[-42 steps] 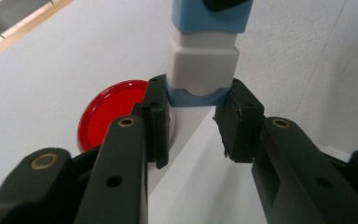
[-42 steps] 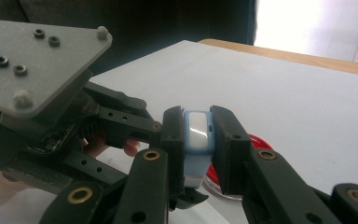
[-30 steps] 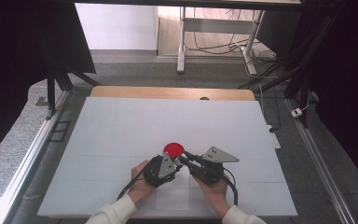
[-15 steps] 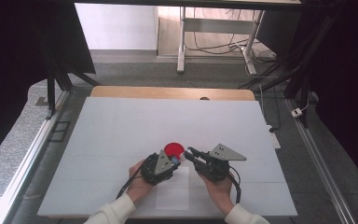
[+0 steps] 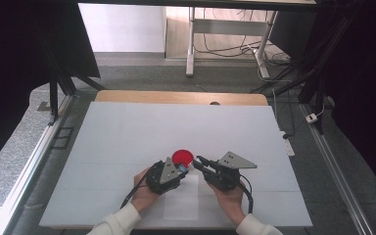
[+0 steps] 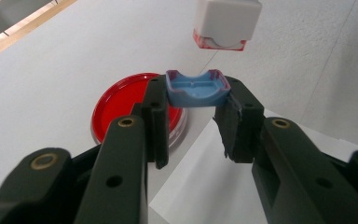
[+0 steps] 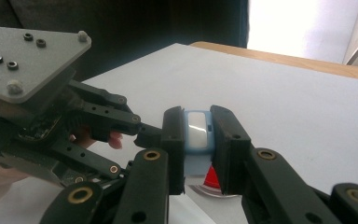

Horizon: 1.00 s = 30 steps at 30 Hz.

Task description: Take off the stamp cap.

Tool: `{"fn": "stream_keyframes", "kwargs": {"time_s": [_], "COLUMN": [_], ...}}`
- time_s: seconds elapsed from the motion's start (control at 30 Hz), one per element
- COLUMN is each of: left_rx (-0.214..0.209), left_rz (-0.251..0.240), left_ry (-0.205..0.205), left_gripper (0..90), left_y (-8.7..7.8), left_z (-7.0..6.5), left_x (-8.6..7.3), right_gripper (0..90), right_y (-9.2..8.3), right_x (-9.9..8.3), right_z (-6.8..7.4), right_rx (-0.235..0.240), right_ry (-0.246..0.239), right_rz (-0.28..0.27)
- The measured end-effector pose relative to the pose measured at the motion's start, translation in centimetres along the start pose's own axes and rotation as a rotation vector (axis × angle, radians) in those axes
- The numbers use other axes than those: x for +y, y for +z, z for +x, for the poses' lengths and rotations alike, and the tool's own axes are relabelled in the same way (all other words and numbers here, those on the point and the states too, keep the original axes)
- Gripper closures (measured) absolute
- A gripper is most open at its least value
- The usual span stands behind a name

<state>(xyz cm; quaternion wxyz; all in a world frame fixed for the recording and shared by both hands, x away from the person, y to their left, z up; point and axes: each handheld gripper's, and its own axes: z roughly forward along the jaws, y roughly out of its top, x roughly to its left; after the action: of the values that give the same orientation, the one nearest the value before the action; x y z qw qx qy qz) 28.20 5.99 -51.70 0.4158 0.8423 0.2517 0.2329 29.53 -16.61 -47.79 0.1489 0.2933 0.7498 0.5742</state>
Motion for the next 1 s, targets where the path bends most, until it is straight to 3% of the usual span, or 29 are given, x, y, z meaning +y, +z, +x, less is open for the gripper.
{"fn": "stream_keyframes", "kwargs": {"time_s": [0.43, 0.7, 1.0], "left_rx": [0.001, 0.017, 0.002], "left_rz": [0.007, 0.004, -0.01], "left_ry": [-0.012, -0.05, -0.111], "left_gripper": [65.5, 65.4, 65.4], "left_y": [-1.1, -3.0, -4.8], "left_z": [0.5, 1.5, 2.4], "left_x": [-0.4, -1.3, -2.3], "right_gripper": [75.0, 74.9, 74.9], "right_y": [-0.2, -0.3, -0.2], "right_x": [0.1, 0.1, 0.2], "right_z": [-0.1, -0.3, -0.4], "right_rx": [-0.001, -0.005, -0.011], "right_ry": [0.001, -0.001, -0.013], "right_rz": [-0.005, -0.007, 0.006]}}
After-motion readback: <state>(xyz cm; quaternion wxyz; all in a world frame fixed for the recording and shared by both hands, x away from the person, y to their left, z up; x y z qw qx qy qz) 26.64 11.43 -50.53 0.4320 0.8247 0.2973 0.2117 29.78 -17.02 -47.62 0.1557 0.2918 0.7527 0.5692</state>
